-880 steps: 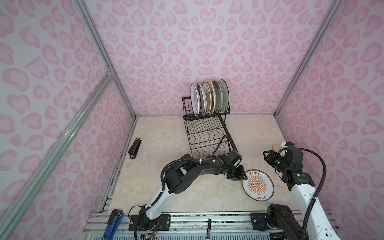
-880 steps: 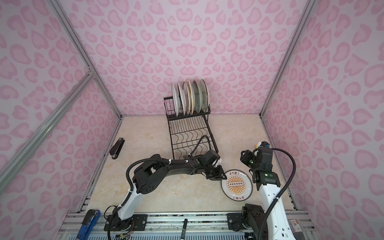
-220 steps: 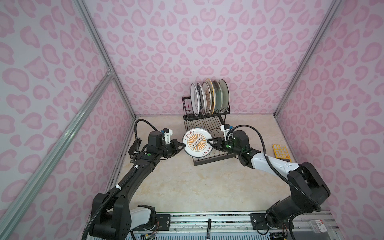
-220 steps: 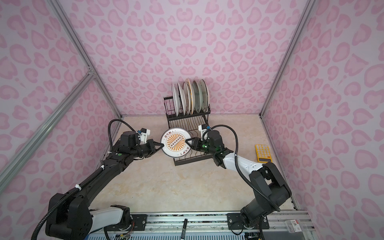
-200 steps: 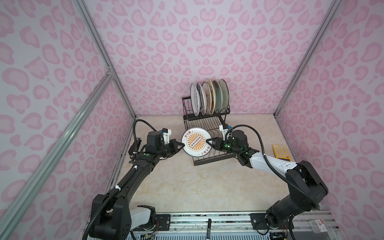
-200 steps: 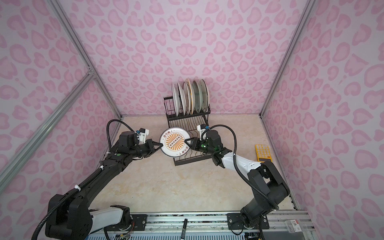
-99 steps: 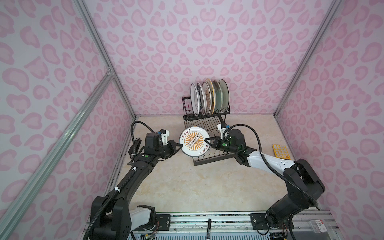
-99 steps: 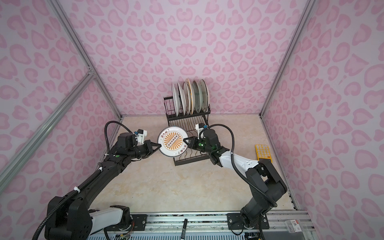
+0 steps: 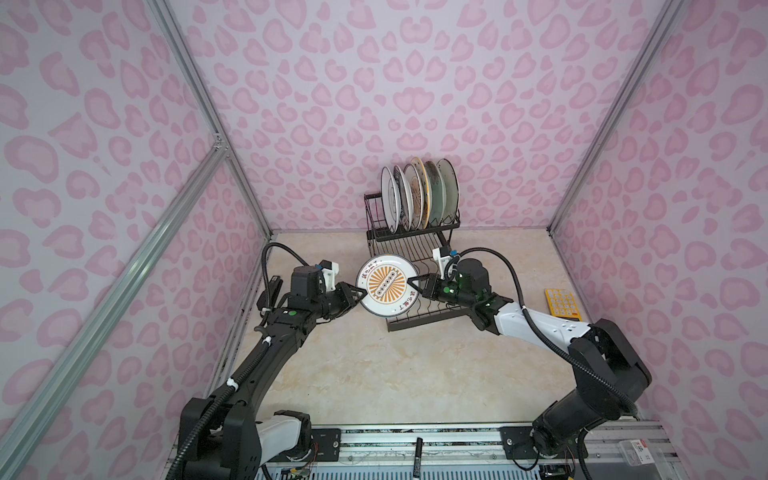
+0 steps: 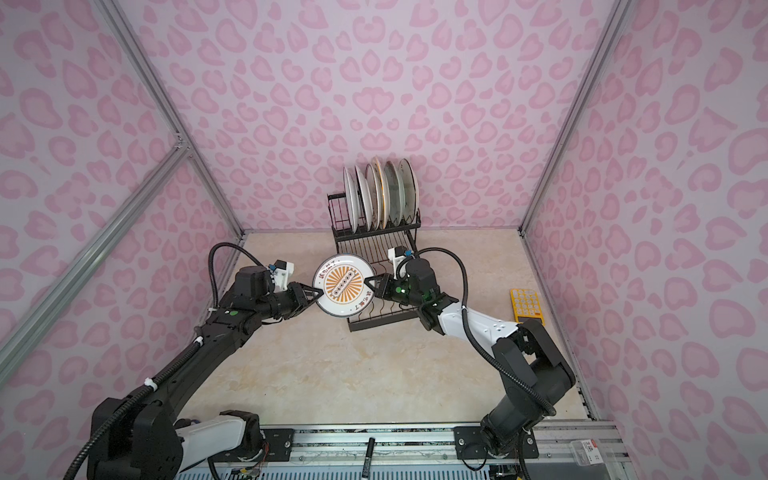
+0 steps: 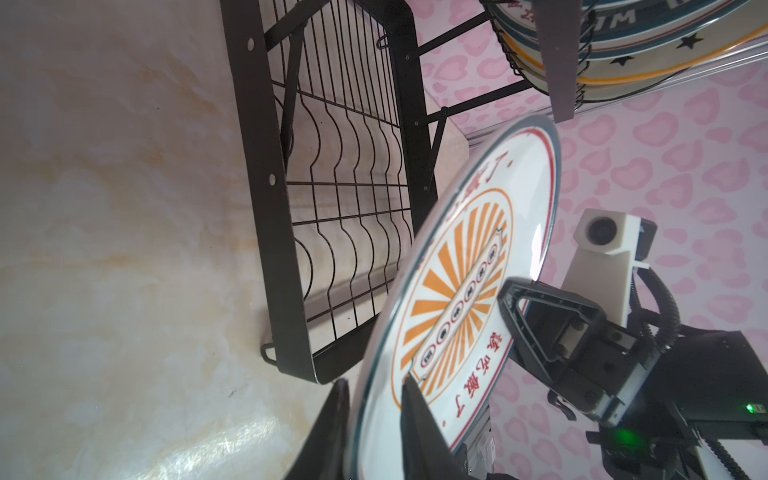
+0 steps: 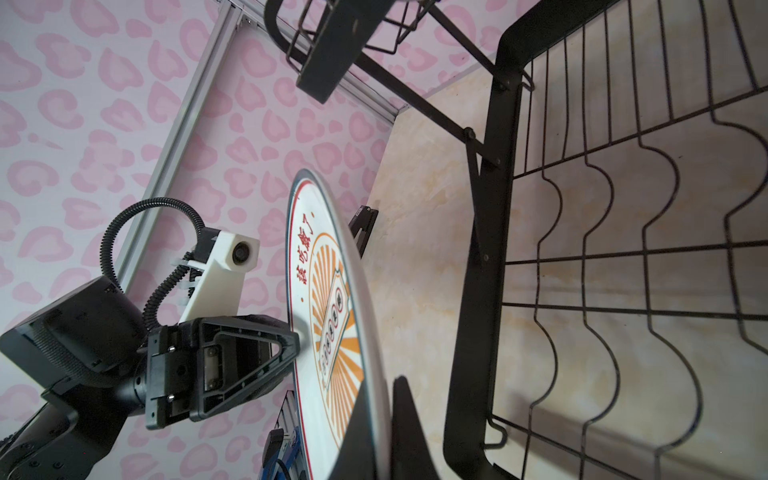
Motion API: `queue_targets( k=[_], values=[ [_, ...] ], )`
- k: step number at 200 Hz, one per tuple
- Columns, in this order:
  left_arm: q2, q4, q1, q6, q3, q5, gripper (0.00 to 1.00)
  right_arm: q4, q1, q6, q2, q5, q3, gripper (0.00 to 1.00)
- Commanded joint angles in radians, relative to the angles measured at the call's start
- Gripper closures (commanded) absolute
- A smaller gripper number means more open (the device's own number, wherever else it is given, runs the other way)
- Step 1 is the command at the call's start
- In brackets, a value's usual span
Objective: Load the plates into the dish rack
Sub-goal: 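Open the left gripper and carry the plate into the rack with the right gripper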
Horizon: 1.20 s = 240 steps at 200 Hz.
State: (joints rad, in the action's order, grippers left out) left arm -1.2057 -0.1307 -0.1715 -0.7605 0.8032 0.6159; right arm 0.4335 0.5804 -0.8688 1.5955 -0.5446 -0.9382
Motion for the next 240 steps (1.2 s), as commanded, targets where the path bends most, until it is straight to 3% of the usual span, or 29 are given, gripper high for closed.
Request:
queue_targets(
  k=[1,45,148,240],
  values=[
    [0.013,-0.01,0.001,0.021,0.015,-0.021,0.67,0.021,-0.001,0.027,-0.011,-0.002,0.007,1.0],
    [0.017,-0.021,0.0,0.028,0.02,-0.024,0.55,-0.003,-0.003,0.047,-0.034,0.037,0.018,1.0],
    [0.068,-0.129,0.003,0.062,0.03,-0.168,0.52,-0.185,-0.001,0.193,-0.212,0.261,0.011,1.0],
    [0.058,-0.067,0.002,0.043,-0.022,-0.131,0.52,-0.366,0.087,0.455,-0.259,0.521,-0.247,1.0]
  ],
)
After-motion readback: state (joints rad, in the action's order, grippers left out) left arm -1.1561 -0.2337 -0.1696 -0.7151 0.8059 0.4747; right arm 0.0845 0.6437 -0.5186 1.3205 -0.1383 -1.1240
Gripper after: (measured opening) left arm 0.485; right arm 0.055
